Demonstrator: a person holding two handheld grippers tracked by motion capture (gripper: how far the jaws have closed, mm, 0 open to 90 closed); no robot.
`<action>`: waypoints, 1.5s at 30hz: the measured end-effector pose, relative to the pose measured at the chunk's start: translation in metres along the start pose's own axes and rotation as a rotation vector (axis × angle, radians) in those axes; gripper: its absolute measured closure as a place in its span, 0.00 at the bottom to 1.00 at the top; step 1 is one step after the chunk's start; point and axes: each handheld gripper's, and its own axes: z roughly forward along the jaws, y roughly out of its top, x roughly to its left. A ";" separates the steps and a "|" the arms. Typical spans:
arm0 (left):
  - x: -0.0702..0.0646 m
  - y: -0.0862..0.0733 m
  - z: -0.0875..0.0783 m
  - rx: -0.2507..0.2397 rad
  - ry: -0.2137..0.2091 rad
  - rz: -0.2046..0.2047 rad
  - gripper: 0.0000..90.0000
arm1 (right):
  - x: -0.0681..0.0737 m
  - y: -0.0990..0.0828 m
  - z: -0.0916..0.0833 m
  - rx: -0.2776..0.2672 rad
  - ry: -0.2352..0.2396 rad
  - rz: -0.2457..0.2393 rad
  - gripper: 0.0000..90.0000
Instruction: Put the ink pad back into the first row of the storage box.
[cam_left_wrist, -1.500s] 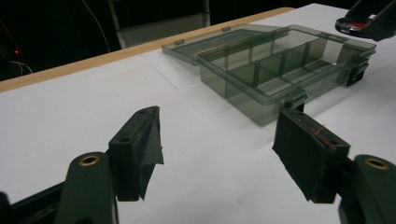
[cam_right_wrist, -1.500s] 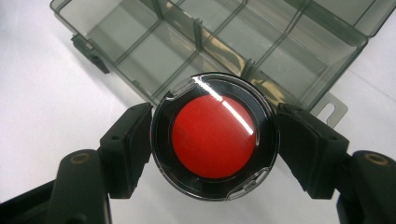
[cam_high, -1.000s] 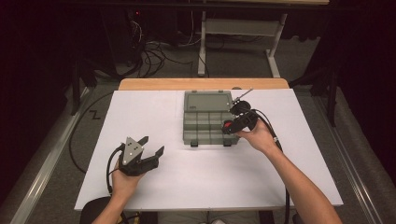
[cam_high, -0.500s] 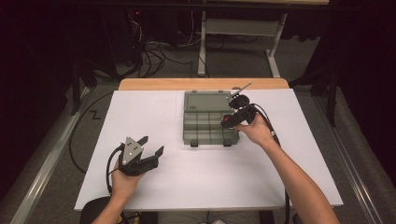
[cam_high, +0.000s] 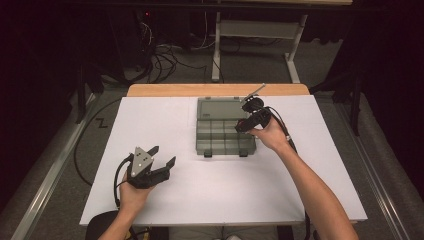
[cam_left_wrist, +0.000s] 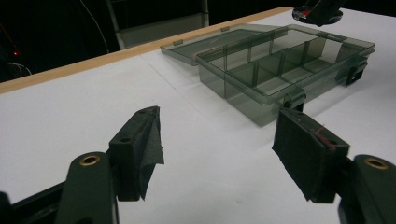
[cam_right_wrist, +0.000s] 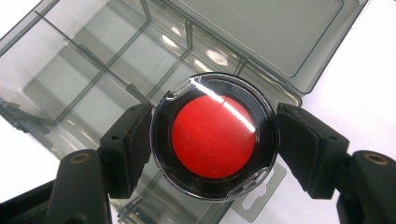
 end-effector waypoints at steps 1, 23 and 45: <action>0.000 0.000 0.000 0.000 0.000 0.000 0.36 | 0.000 0.001 0.001 0.005 -0.003 0.004 0.35; 0.000 0.000 0.000 0.000 0.000 0.000 0.36 | -0.009 0.006 0.024 0.025 -0.046 0.035 0.35; 0.000 0.000 -0.001 -0.010 0.010 -0.006 0.37 | -0.014 -0.002 0.009 -0.018 -0.012 0.056 0.45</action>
